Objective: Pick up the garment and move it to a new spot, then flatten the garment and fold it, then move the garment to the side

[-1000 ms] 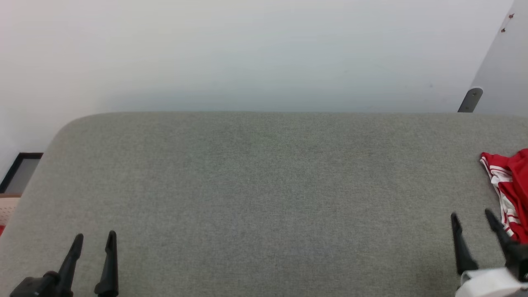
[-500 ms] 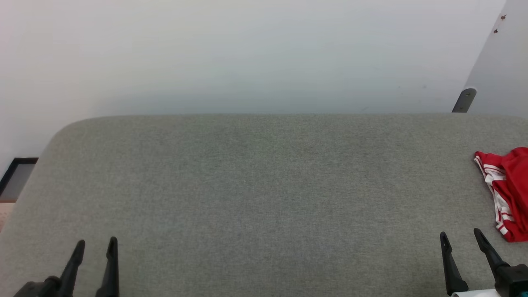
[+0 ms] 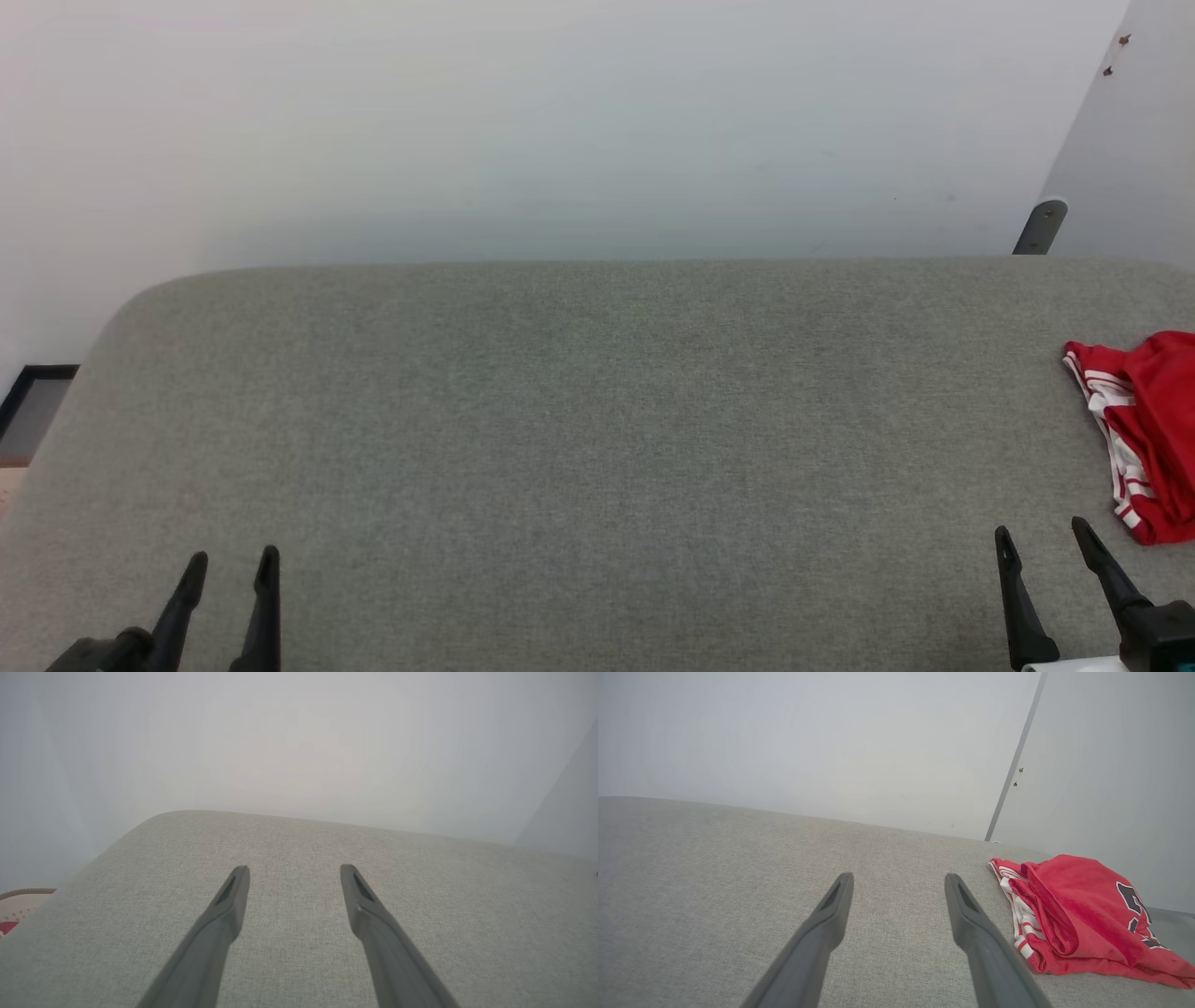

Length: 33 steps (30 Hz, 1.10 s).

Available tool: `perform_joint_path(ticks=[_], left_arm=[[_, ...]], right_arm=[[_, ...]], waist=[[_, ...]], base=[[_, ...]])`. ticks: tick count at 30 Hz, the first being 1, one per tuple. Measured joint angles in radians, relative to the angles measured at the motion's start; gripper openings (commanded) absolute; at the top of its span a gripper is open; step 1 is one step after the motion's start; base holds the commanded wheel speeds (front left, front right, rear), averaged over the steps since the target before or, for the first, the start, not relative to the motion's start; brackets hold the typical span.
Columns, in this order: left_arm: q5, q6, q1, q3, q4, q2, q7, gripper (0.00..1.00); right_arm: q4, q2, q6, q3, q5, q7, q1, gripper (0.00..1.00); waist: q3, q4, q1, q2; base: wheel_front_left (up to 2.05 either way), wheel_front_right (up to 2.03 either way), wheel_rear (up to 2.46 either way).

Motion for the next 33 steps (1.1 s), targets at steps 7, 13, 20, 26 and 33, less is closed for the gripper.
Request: perform_joint_path(ticks=[7, 13, 20, 26, 33], left_arm=[[0.002, 0.0, 0.004, -0.01, 0.005, -0.009, 0.0, 0.0], [-0.029, 0.0, 0.023, -0.021, 0.046, -0.052, 0.012, 0.0], [-0.141, 0.0, 0.011, -0.014, 0.047, -0.069, 0.05, 0.0], [-0.228, 0.0, -0.006, -0.008, 0.047, -0.084, 0.078, 0.0], [-0.324, 0.0, -0.026, -0.002, 0.048, -0.101, 0.107, 0.0]], right_arm=[[0.009, 0.004, 0.0, 0.0, 0.0, 0.002, 0.005, 0.0], [0.058, 0.02, 0.0, 0.0, 0.039, 0.025, 0.015, 0.0], [0.061, 0.025, 0.0, -0.006, 0.187, 0.06, 0.005, 0.0], [0.061, 0.03, 0.0, -0.006, 0.305, 0.081, 0.0, 0.0], [0.061, 0.035, 0.0, -0.008, 0.432, 0.112, -0.018, 0.0]], waist=[[-0.002, 0.002, 0.0, 0.0], [-0.001, 0.001, 0.0, 0.0], [0.001, -0.001, 0.0, 0.0], [0.003, -0.002, 0.0, 0.0], [0.006, -0.004, 0.0, 0.0]], base=[[0.0, 0.0, 0.0], [0.0, 0.0, 0.0], [0.0, 0.0, 0.0], [0.0, 0.0, 0.0], [0.0, 0.0, 0.0]])
